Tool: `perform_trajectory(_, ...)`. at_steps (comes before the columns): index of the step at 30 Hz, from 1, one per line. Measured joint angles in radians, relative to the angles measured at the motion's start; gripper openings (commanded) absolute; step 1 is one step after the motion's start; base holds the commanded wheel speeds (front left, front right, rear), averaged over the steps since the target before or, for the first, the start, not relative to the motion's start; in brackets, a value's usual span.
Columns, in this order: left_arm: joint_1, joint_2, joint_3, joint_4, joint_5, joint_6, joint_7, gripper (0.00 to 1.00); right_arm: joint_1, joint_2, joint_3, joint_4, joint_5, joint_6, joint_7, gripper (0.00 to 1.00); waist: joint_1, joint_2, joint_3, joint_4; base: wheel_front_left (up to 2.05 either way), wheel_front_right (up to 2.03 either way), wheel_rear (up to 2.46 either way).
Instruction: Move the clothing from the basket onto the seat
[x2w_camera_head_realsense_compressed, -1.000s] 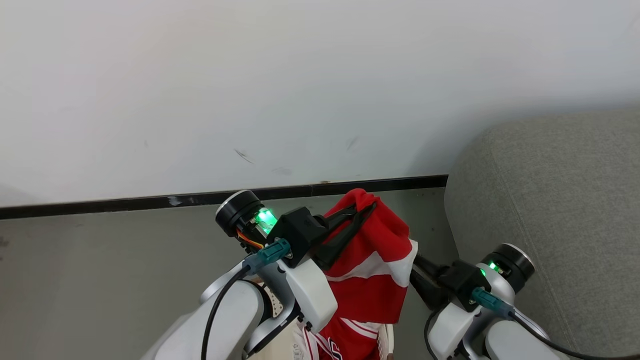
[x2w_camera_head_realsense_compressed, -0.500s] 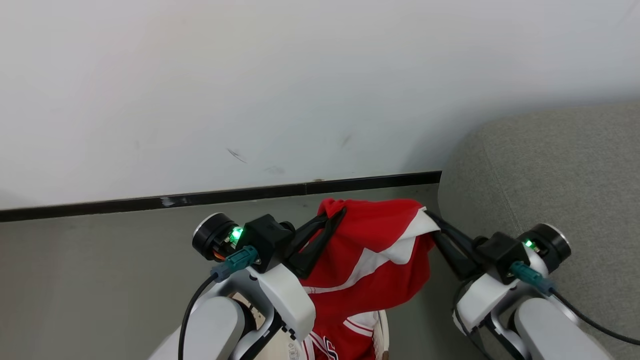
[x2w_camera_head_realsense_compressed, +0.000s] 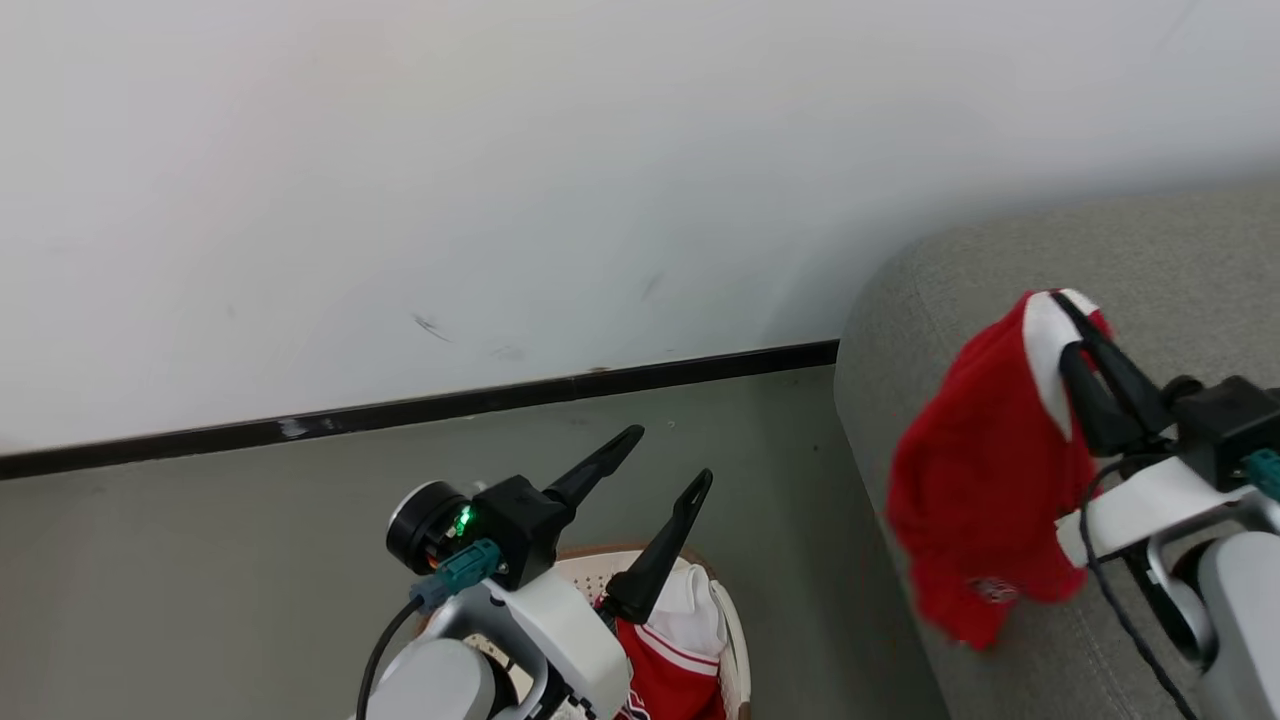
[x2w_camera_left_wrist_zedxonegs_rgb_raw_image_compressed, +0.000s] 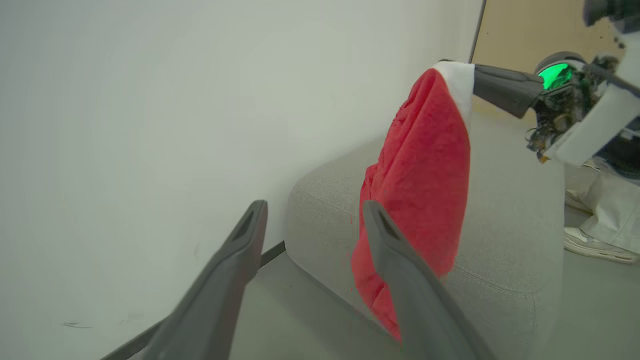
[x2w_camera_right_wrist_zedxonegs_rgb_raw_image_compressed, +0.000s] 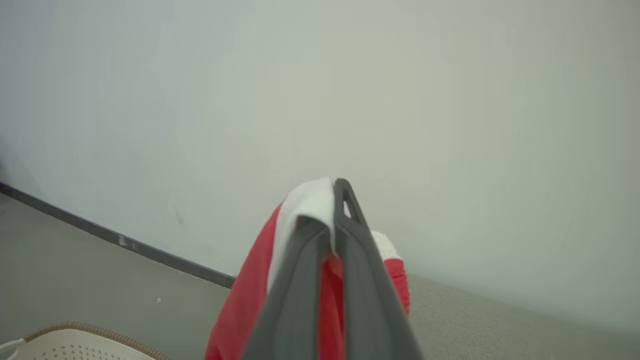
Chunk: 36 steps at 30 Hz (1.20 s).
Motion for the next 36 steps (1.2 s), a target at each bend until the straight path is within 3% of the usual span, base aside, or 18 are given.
perform_trajectory(10,0.041,-0.018,-0.041,0.03,-0.009,0.0,-0.047,1.0,0.118,-0.011,-0.201,-0.067,-0.028,0.0,0.0,0.0,0.0,0.0,-0.014,-0.053,0.0,0.0,0.0)
perform_trajectory(16,0.043,-0.032,-0.077,0.049,-0.016,-0.005,-0.065,1.0,0.173,0.002,-0.25,-0.101,-0.034,0.0,0.0,0.0,0.0,0.0,-0.022,-0.088,0.0,0.0,0.0)
perform_trajectory(26,0.044,-0.039,-0.125,0.083,-0.026,-0.01,-0.096,1.0,0.226,0.017,-0.216,-0.157,-0.034,0.0,0.0,0.0,0.0,0.0,-0.029,-0.158,0.0,0.0,0.0)
perform_trajectory(36,0.048,-0.042,-0.122,0.096,-0.026,0.001,-0.13,1.0,0.19,-0.008,-0.054,-0.122,0.013,0.0,0.0,0.0,0.0,0.0,-0.019,-0.212,0.0,0.0,0.0)
